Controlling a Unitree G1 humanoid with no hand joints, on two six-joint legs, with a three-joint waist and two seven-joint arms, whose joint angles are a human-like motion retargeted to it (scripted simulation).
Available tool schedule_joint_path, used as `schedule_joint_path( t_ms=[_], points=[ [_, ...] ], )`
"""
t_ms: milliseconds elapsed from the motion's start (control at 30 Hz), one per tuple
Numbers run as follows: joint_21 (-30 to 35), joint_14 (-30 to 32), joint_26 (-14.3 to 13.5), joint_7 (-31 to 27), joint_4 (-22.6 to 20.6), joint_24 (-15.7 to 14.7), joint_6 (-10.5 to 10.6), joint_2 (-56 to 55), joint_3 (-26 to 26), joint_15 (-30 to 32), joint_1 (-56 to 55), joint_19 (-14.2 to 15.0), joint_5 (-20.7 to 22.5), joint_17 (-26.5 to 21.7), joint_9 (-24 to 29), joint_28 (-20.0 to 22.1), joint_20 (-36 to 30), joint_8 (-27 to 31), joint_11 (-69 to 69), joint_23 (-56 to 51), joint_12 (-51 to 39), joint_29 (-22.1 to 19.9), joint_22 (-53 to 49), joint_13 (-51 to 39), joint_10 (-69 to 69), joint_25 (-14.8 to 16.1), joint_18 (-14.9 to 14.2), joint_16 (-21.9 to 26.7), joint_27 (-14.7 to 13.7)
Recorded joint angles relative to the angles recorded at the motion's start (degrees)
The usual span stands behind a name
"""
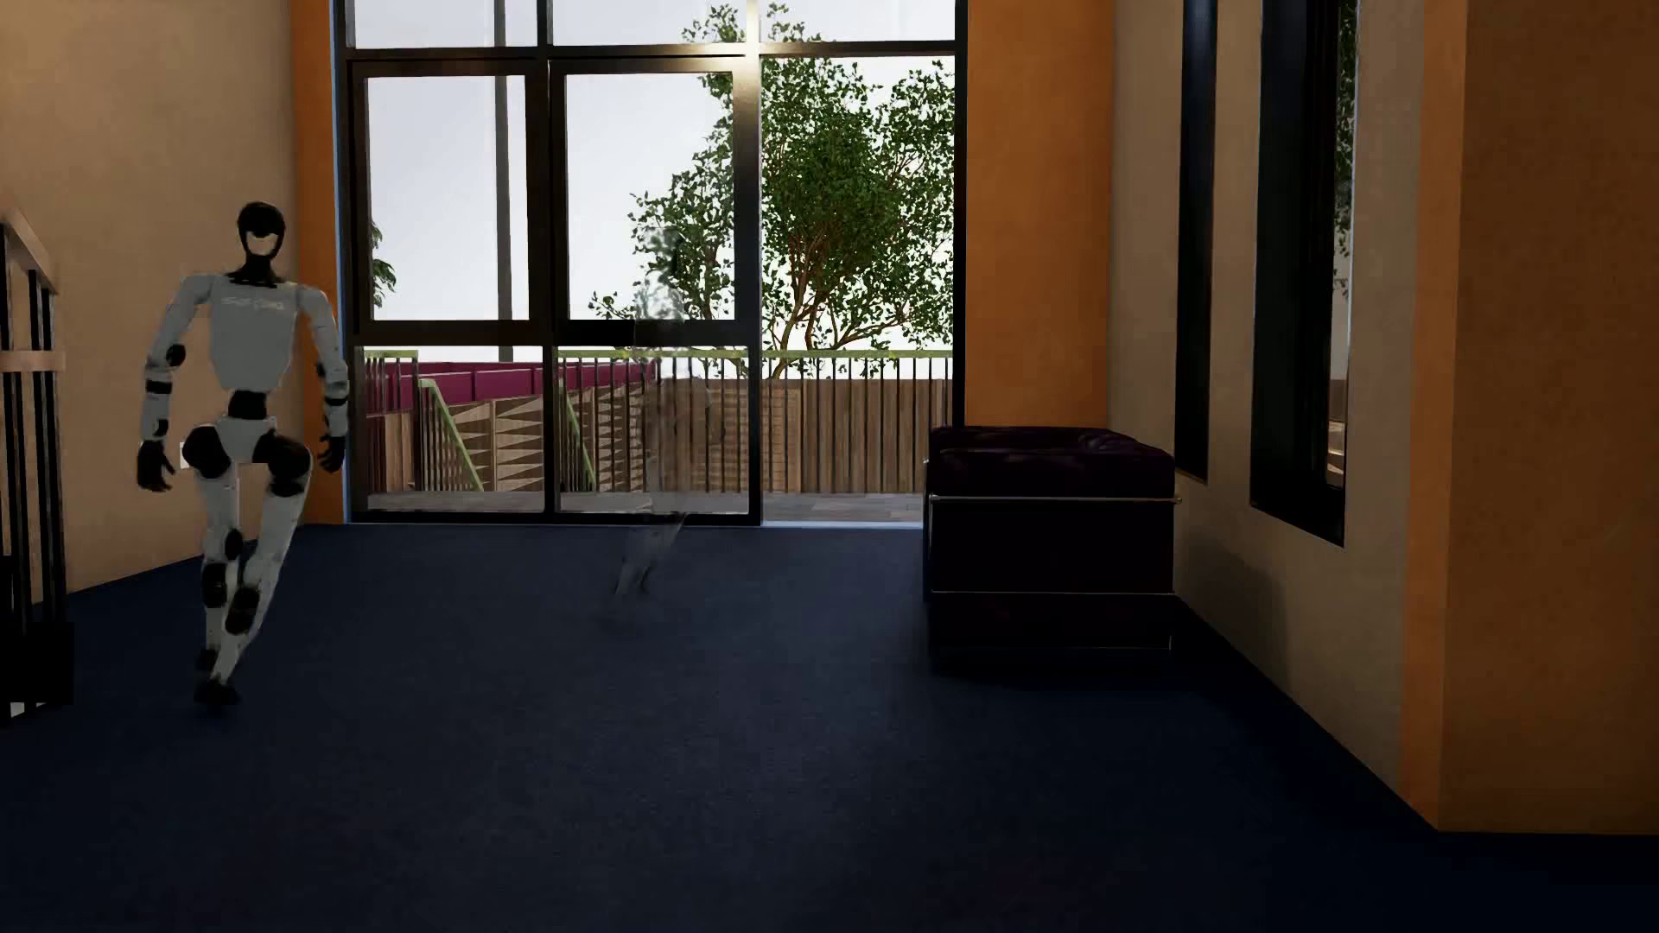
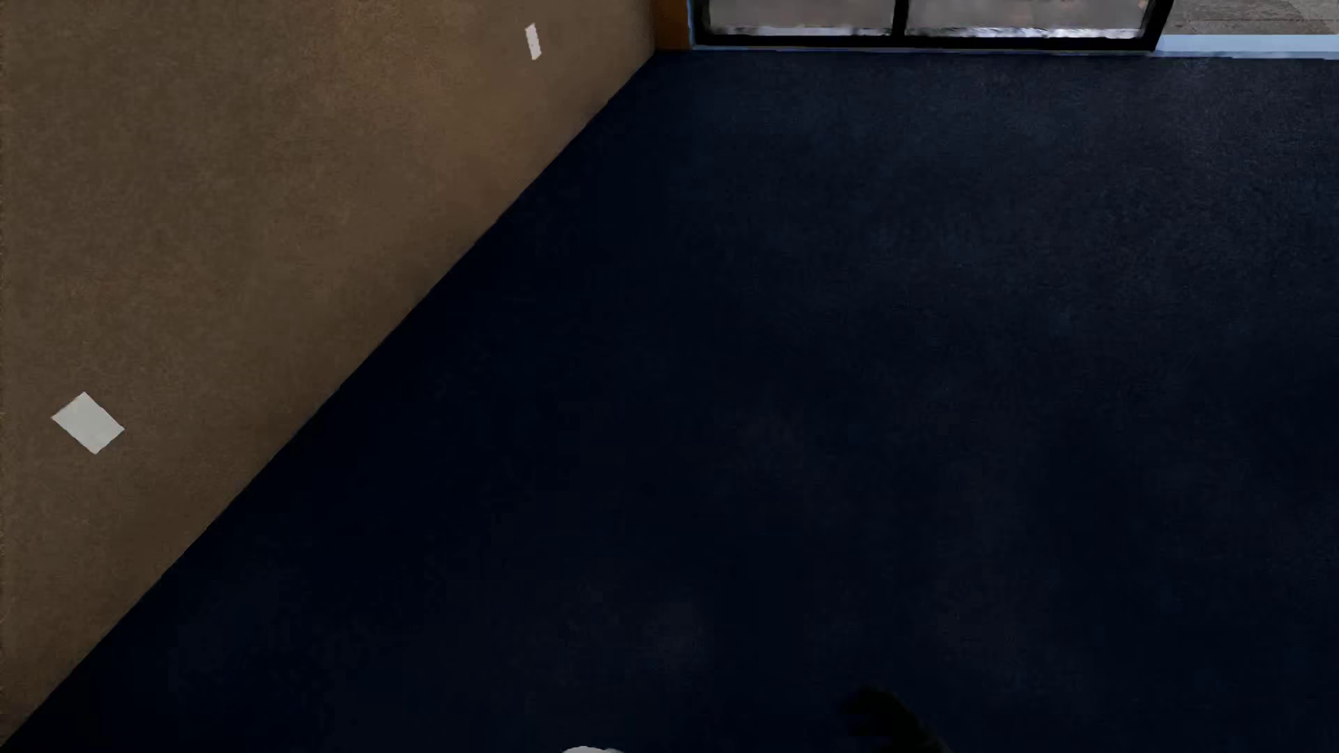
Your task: Approach the sofa
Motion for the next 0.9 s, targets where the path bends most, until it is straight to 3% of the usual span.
schedule_joint_path(
  t_ms=[33,67,100,133,200,233,300,367,400,467,533,667,700,733,767,800,833,900],
  points=[
    [-0.8,-1.0,0.0,0.0,0.1,0.0,0.4,2.4,0.1,-1.0,0.5,0.0,-0.9,-0.1,0.3,0.0,-1.3,0.0,-0.3,-1.8,1.0,0.0,-0.9,-0.9,-4.2,0.0,0.0,0.2,0.0],
    [-1.4,-16.9,0.0,0.0,-0.3,0.0,0.9,5.4,-0.4,-1.9,0.5,0.0,-1.8,-0.2,0.6,0.0,-2.3,0.0,-1.1,-3.6,1.6,0.0,-1.7,-1.2,-9.5,0.0,0.0,0.4,0.0],
    [-1.9,-20.7,0.0,0.0,-0.9,0.0,1.2,8.3,-1.2,-2.4,-0.2,0.0,-2.6,0.0,0.6,0.0,-2.7,0.0,-1.9,-5.1,1.7,0.0,-2.0,-0.8,-10.6,0.0,0.0,0.5,0.0],
    [-2.6,-7.9,0.0,0.0,-1.6,0.0,1.2,10.5,-1.8,-2.2,-1.6,0.0,-3.2,0.4,0.0,0.0,-2.4,0.0,-2.5,-6.1,1.2,0.0,-1.7,0.5,-4.8,0.0,0.0,0.6,0.0],
    [-2.9,4.2,0.0,0.0,-3.5,0.0,-0.8,12.4,-1.7,0.8,-4.3,0.0,-5.0,2.5,-2.6,0.0,-0.3,0.0,-1.7,-4.8,-0.9,0.0,0.4,4.7,-0.6,0.0,0.0,1.2,0.0],
    [-1.4,6.1,0.0,0.0,-4.5,0.0,-3.2,12.5,-1.2,4.4,-4.5,0.0,-6.4,4.4,-3.4,0.0,0.9,0.0,0.4,-1.2,-2.6,0.0,2.3,6.7,1.9,0.0,0.0,1.9,0.0],
    [8.2,2.6,0.0,0.0,-5.4,0.0,-7.9,9.4,-0.3,16.3,-0.5,0.0,-8.8,7.2,-2.9,0.0,3.2,0.0,9.8,10.2,-7.0,0.0,5.1,8.5,5.2,0.0,0.0,3.4,0.0],
    [20.9,-2.6,0.0,0.0,-7.4,0.0,-9.9,-1.9,-1.6,31.1,4.7,0.0,-10.9,6.8,-0.7,0.0,5.4,0.0,26.4,16.1,-12.0,0.0,3.3,8.0,4.6,0.0,0.0,4.3,0.0],
    [23.3,-5.6,0.0,0.0,-8.3,0.0,-9.9,-8.7,-3.6,33.4,6.8,0.0,-11.2,5.9,0.2,0.0,5.4,0.0,36.0,16.4,-14.0,0.0,0.9,8.5,4.4,0.0,0.0,4.8,0.0],
    [19.7,-11.8,0.0,0.0,-8.4,0.0,-9.0,-20.0,-8.6,22.0,12.6,0.0,-10.0,4.6,2.1,0.0,6.2,0.0,51.4,16.7,-17.0,0.0,-4.6,10.8,4.0,0.0,0.0,6.2,0.0],
    [14.4,-17.0,0.0,0.0,-6.8,0.0,-7.9,-28.2,-13.7,13.9,19.9,0.0,-8.4,3.3,3.5,0.0,10.6,0.0,52.5,15.2,-19.1,0.0,-10.2,14.0,2.8,0.0,0.0,7.3,0.0],
    [5.6,-26.1,0.0,0.0,-3.5,0.0,-5.6,-36.1,-24.2,21.1,30.1,0.0,-9.2,2.2,2.5,0.0,21.6,0.0,16.0,10.9,-23.4,0.0,-18.9,17.1,-0.3,0.0,0.0,7.6,0.0],
    [5.0,-28.6,0.0,0.0,-3.1,0.0,-5.3,-35.2,-26.1,20.0,32.7,0.0,-10.0,2.2,2.3,0.0,22.8,0.0,6.2,11.1,-24.5,0.0,-20.8,17.4,-1.0,0.0,0.0,7.4,0.0],
    [4.6,-31.3,0.0,0.0,-2.8,0.0,-5.2,-34.0,-27.6,14.7,35.2,0.0,-11.0,2.6,1.9,0.0,23.1,0.0,-0.2,12.1,-25.6,0.0,-22.7,17.6,-1.4,0.0,0.0,7.1,0.0],
    [4.4,-33.4,0.0,0.0,-2.3,0.0,-5.2,-33.4,-28.8,8.2,37.3,0.0,-11.9,3.3,1.3,0.0,22.9,0.0,-0.7,13.8,-26.5,0.0,-24.4,17.7,-1.3,0.0,0.0,6.8,0.0],
    [4.9,-34.1,0.0,0.0,-1.6,0.0,-4.9,-33.5,-29.6,5.7,38.8,0.0,-12.6,4.1,0.4,0.0,22.4,0.0,0.3,15.8,-27.0,0.0,-26.0,17.7,-0.8,0.0,0.0,6.4,0.0],
    [5.8,-32.5,0.0,0.0,-0.7,0.0,-4.3,-34.6,-30.0,8.1,39.4,0.0,-12.7,4.9,-1.0,0.0,21.8,0.0,1.5,17.9,-26.7,0.0,-27.6,17.7,0.3,0.0,0.0,5.9,0.0],
    [8.4,-22.4,0.0,0.0,1.2,0.0,-1.2,-37.9,-28.6,22.8,39.1,0.0,-11.0,5.8,-4.5,0.0,20.6,0.0,4.9,22.0,-22.9,0.0,-29.3,17.6,3.8,0.0,0.0,4.1,0.0]
  ],
)
